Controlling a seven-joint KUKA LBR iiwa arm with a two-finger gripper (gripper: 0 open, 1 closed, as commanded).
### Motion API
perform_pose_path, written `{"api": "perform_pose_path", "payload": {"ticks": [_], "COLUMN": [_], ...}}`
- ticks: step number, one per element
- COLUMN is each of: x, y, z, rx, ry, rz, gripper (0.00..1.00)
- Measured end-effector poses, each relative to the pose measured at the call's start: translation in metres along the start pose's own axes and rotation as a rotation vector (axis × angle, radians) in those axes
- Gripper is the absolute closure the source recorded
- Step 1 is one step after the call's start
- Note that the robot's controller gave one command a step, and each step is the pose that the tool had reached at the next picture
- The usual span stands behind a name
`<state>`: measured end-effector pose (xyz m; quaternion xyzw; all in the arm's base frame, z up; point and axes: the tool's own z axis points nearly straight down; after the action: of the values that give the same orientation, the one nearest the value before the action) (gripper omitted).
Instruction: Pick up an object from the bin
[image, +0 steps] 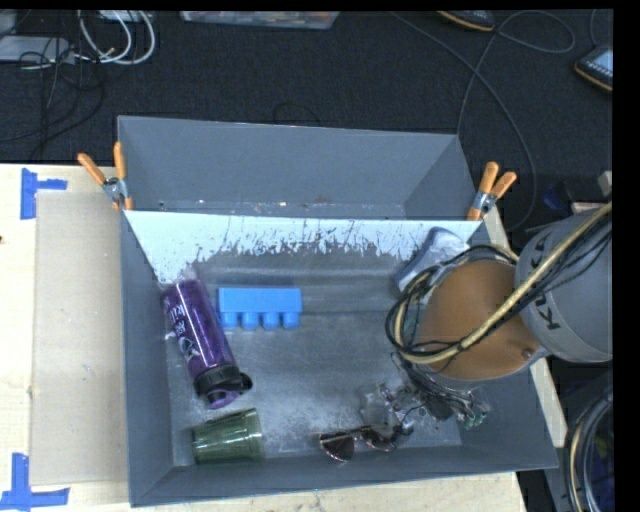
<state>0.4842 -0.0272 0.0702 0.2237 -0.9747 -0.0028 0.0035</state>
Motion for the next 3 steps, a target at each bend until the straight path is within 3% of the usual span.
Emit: {"api": "perform_pose_path", "payload": {"ticks": [2,3], "x": [-0.008,0.007], "y": [-0.004,-0.013], "z": [0.0,-0.001], "rx": [-0.001,0.001], "ry": [0.0,-0.005], "rz": [-0.005,-0.218], "gripper": [1.0,1.0]}}
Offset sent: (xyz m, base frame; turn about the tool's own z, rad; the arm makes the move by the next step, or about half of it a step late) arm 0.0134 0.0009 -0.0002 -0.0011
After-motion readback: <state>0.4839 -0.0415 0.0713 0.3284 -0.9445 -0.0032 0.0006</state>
